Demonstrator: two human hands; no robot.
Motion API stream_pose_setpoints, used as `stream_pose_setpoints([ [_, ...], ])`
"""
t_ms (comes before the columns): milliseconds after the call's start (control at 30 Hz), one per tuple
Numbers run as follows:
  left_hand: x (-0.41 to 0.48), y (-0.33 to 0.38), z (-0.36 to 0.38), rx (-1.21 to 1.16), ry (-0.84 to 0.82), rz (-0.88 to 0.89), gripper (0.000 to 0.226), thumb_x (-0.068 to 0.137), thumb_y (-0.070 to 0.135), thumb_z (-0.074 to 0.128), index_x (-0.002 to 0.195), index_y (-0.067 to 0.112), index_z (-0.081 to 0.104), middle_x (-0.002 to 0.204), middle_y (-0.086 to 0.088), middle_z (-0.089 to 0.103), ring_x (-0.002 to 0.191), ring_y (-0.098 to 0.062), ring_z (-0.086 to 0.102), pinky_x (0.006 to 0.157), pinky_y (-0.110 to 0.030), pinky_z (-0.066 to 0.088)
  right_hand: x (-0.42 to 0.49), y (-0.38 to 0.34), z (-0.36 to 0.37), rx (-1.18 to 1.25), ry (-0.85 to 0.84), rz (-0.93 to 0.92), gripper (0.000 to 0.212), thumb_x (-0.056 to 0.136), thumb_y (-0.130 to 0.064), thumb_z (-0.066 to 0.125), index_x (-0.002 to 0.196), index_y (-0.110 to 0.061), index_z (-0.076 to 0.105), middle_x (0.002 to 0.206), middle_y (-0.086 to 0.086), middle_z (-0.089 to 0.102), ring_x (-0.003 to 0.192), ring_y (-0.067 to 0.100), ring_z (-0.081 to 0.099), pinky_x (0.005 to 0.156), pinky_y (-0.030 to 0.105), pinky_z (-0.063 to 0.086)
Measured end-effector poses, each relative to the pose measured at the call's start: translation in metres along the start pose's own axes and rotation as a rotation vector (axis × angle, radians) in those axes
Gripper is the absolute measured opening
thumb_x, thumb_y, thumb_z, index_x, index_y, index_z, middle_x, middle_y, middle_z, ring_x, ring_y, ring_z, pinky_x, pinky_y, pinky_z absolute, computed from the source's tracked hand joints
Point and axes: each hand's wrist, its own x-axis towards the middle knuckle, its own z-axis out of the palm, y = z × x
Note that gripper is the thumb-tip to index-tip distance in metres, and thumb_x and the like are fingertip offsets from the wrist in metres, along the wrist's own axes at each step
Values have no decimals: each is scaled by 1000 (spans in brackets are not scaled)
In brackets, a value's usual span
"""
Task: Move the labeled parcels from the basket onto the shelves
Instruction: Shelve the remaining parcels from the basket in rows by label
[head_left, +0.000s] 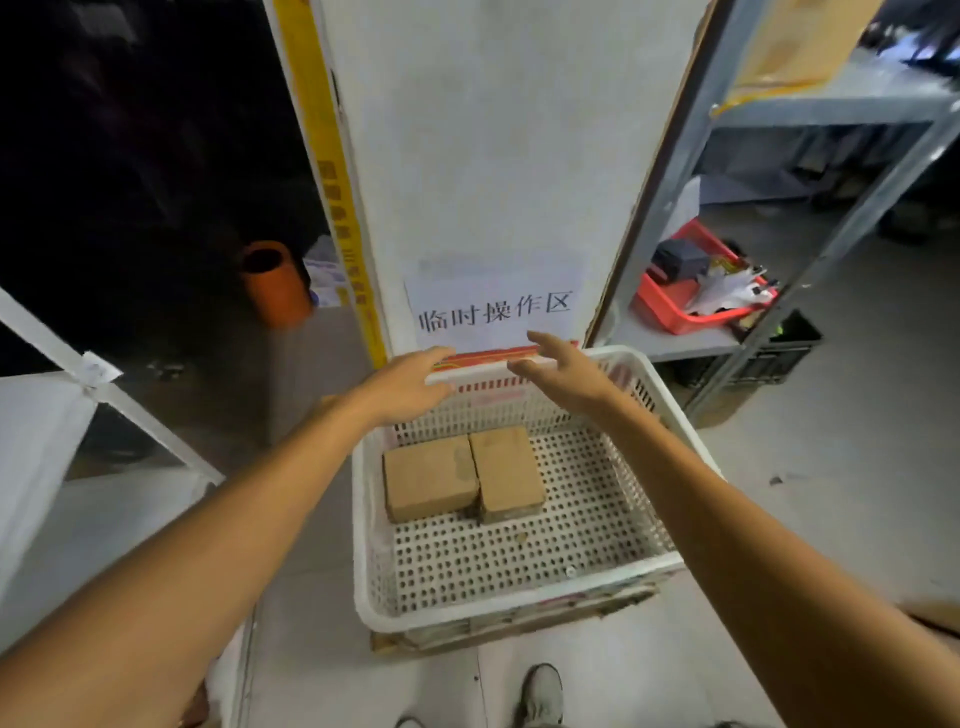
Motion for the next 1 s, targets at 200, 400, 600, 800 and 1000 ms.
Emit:
stream_pose_setpoints([
  [200, 41, 6, 69, -68, -76, -54, 53, 99, 18, 49, 149, 17, 29, 154, -3, 32, 138, -24, 36, 108, -32, 32, 19, 81, -11, 10, -92, 84, 50, 94, -32, 59, 139, -13, 47, 136, 9, 54, 125, 26, 52, 96, 31, 45],
  [400, 61, -10, 119, -148, -67, -158, 52, 98, 17, 50, 147, 17, 34, 155, -2, 30, 142, -20, 28, 114, -30, 22, 46, 134, 1, 4, -210, 164, 61, 91, -44, 60, 142, -13, 45, 145, 8, 48, 133, 25, 45, 111, 43, 37],
  [600, 84, -54, 155, -226, -100, -321, 51, 99, 28, 50, 147, 24, 34, 151, -3, 37, 138, -19, 36, 104, -28, 32, 70, 171, 30, 11, -311, 286, 62, 94, -39, 58, 146, -12, 37, 151, 9, 38, 137, 24, 39, 97, 24, 34],
  [800, 133, -100, 214, -369, -160, -388, 49, 99, 25, 49, 146, 24, 35, 149, -2, 39, 134, -19, 40, 102, -29, 36, 104, 234, 70, 38, -320, 404, 61, 94, -41, 57, 147, -17, 37, 150, 9, 38, 132, 24, 44, 91, 28, 39],
  [1000, 172, -150, 303, -262, -278, -386, 63, 98, 25, 48, 151, 35, 16, 160, 4, 10, 146, -19, 19, 115, -48, 28, 162, 321, 122, 179, -268, 558, 59, 94, -35, 59, 145, -14, 39, 143, 12, 47, 125, 25, 49, 104, 40, 42],
])
